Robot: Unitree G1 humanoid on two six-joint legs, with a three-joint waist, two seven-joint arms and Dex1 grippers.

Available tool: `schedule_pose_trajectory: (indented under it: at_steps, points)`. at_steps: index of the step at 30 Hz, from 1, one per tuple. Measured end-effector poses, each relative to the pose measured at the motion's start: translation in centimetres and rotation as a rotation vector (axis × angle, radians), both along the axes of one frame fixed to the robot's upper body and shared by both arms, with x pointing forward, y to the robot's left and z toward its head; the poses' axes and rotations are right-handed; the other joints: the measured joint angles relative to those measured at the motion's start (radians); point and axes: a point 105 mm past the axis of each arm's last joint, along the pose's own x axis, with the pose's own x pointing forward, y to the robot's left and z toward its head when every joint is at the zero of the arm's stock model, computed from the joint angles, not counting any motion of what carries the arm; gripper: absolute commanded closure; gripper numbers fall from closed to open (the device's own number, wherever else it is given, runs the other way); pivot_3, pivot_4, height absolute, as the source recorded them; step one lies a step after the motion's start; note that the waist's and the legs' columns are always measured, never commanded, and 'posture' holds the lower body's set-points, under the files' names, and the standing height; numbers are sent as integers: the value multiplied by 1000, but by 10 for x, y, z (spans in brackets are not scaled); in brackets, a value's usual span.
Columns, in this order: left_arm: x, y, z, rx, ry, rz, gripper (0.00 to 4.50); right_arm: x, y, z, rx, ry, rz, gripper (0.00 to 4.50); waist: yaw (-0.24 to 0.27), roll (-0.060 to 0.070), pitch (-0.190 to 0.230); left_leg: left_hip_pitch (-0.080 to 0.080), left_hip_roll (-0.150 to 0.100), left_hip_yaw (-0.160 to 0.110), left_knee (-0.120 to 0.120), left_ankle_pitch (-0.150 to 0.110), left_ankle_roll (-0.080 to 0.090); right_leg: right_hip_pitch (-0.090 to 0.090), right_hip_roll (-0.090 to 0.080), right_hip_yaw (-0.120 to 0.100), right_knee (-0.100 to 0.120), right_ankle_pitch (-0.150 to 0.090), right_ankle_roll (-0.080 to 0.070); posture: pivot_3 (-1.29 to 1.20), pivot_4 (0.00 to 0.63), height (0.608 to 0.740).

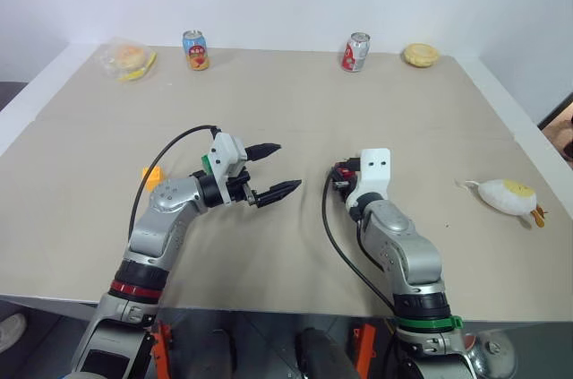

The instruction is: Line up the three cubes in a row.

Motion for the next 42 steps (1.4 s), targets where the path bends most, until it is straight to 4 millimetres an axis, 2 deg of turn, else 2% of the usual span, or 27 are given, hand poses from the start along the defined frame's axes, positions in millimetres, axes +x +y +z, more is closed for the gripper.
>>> schedule_pose_trajectory:
  at_steps: [3, 6, 9, 13, 20, 29, 30, 36, 37, 39, 42]
  points:
    - [-6, 4, -3, 23, 5, -24, 0, -9, -1, 13, -60, -56, 212, 3242, 0, 0, 0, 0, 0, 0, 0, 0, 0, 0, 0, 0, 0, -1, 0, 0, 150, 733]
    - [-9, 10, -9, 57, 20, -52, 0, -30, 2, 22, -118, -80, 496, 3242, -1, -1, 1, 0, 0, 0, -1, 0, 0, 0, 0, -1, 0, -1, -1, 0, 150, 733]
    - [-15, 20, -14, 117, 27, -87, 0, -64, 3, 17, -196, -44, 837, 3242, -1, -1, 1, 1, 0, -1, -1, 0, 0, 0, 0, -1, 0, -2, -2, 0, 150, 733]
    - [-25, 27, -20, 153, 46, -150, 0, -83, 1, 3, -250, 26, 1068, 3242, -8, -2, 2, 2, 1, -1, 0, 0, 0, 1, 0, -2, 0, -2, -2, 0, 150, 733]
    - [-60, 42, -40, 282, 92, -295, 0, -81, 1, -16, -319, 66, 1225, 3242, -13, -3, 2, 1, 1, 0, -1, -1, 0, 0, 0, -2, 0, -2, -3, 0, 150, 733]
    - [-62, 44, -42, 308, 89, -301, 0, -81, 0, -18, -347, 51, 1272, 3242, -8, -3, 2, 1, 1, 0, 0, -1, -1, 0, -1, -3, 0, -2, -2, 0, 150, 733]
    - [-62, 44, -42, 307, 89, -301, 0, -80, 0, -18, -347, 50, 1273, 2222, -8, -3, 2, 1, 1, 0, 0, -1, -1, 0, -1, -3, 0, -2, -3, 0, 150, 733]
    - [-60, 42, -42, 297, 88, -282, 0, -82, 0, -23, -339, 75, 1286, 192, -8, -3, 2, 1, 1, 0, 0, -1, -1, 0, -1, -2, 0, -2, -2, 0, 150, 733]
    - [-57, 41, -41, 282, 90, -261, 0, -82, 0, -21, -321, 78, 1283, 36, -8, -3, 2, 1, 1, 0, 0, -1, -1, 0, -1, -2, 0, -2, -2, 0, 150, 733]
    - [-51, 39, -37, 235, 96, -207, 0, -81, 1, -15, -281, 71, 1273, 36, -8, -3, 2, 1, 1, 0, 0, -1, -1, 1, -1, -2, 0, -2, -2, 0, 150, 733]
    - [-33, 42, -27, 139, 109, -67, 0, -79, 9, 11, -184, -10, 1243, 36, -8, -4, 3, 1, 1, -1, 0, -1, -1, 1, -1, -3, 1, -1, -1, 0, 150, 733]
